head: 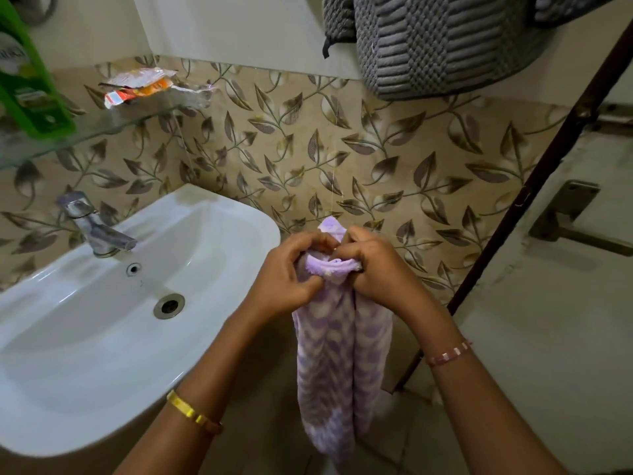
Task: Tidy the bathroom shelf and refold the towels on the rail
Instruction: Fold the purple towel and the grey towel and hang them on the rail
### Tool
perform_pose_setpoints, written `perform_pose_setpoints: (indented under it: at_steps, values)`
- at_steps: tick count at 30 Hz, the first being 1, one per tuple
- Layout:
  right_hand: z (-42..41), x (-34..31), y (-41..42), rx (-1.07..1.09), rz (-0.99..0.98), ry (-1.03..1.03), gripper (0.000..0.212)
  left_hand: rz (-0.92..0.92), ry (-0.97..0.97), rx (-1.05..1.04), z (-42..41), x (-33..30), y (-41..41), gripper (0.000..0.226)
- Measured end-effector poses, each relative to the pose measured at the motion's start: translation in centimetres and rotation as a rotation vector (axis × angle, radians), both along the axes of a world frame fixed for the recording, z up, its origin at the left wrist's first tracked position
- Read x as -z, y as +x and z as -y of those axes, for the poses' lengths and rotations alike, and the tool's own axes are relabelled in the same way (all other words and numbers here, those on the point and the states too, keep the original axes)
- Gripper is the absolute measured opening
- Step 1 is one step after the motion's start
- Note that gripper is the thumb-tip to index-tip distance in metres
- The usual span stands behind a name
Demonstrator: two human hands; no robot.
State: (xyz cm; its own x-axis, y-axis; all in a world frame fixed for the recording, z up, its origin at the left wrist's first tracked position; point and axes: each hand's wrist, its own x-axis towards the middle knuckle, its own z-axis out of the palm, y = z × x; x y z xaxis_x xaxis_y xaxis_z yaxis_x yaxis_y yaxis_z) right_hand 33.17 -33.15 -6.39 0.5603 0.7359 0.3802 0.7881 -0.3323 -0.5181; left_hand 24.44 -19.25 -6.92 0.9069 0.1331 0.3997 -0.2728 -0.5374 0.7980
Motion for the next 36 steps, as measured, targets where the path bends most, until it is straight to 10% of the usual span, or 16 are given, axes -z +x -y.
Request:
perform_pose_setpoints:
  at_steps: [7,22,36]
  values:
    - [3.0,-1.8,2.9,0.097,-0.053,0.107,0.028,-0.022,0.207,-0.207,-0.5,-0.1,1.8,0.012]
    - [5.0,-0.8,4.5,-0.040,-0.335,0.165,0.014,0.191,0.288,-0.289,4.4,-2.1,4.1,0.010]
    - [7.0,6.2,9.3,0.391,-0.360,-0.176,0.013,0.266,-0.035,-0.710,0.6,-1.7,1.2,0.011]
